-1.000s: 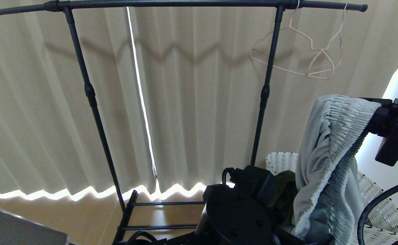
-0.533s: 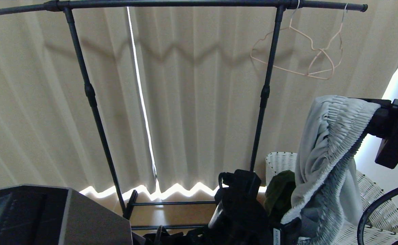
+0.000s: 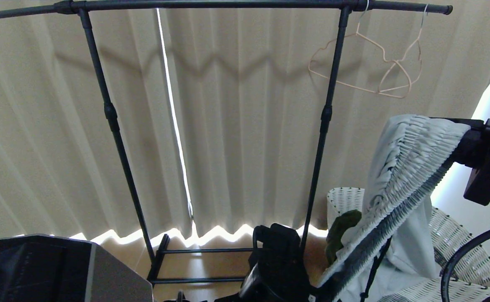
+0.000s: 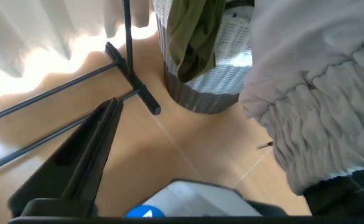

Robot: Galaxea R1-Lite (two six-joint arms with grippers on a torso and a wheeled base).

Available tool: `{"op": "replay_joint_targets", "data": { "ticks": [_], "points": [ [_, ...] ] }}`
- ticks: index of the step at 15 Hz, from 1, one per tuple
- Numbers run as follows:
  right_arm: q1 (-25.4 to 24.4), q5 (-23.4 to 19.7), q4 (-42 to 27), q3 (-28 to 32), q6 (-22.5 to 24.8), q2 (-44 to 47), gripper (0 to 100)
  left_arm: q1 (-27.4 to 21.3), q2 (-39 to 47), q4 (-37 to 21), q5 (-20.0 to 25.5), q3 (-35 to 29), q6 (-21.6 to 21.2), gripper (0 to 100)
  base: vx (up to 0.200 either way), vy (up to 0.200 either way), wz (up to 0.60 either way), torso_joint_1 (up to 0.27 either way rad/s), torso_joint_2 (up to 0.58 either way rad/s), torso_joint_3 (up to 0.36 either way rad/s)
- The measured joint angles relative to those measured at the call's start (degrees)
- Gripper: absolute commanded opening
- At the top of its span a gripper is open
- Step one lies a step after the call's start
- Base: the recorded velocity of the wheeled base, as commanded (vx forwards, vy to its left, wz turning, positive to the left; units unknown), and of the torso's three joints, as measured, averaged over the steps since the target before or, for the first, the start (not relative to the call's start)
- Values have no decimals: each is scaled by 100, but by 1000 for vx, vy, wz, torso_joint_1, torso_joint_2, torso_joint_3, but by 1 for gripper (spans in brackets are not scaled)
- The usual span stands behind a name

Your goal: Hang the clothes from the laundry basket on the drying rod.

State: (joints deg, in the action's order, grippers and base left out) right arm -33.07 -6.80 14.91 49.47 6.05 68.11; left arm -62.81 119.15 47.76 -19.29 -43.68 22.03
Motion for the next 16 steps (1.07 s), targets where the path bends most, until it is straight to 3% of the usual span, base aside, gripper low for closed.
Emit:
{"op": "replay_joint_targets", "data": {
  "ticks": [3,7,9,11,12,16],
  "points": [
    [9,5,0,37,9,5,0,-6,-302,98,18,411,-39,0,0,0,0,0,0,0],
    [116,0,6,48,9,61,0,-105,-907,1303,-41,1666,-677,0,0,0,0,0,0,0],
    [174,24,6,59,11,77,0,-62,-1381,1527,-39,2061,-967,0,0,0,0,0,0,0],
    [221,54,2,48,35,77,0,190,-2014,1130,-33,2068,-1187,0,0,0,0,0,0,0],
    [289,56,-7,41,38,66,0,339,-2337,649,-17,1920,-1270,0,0,0,0,0,0,0],
    [513,35,11,177,35,-22,0,1098,-3657,-2154,196,-188,-1462,0,0,0,0,0,0,0]
  ]
}}
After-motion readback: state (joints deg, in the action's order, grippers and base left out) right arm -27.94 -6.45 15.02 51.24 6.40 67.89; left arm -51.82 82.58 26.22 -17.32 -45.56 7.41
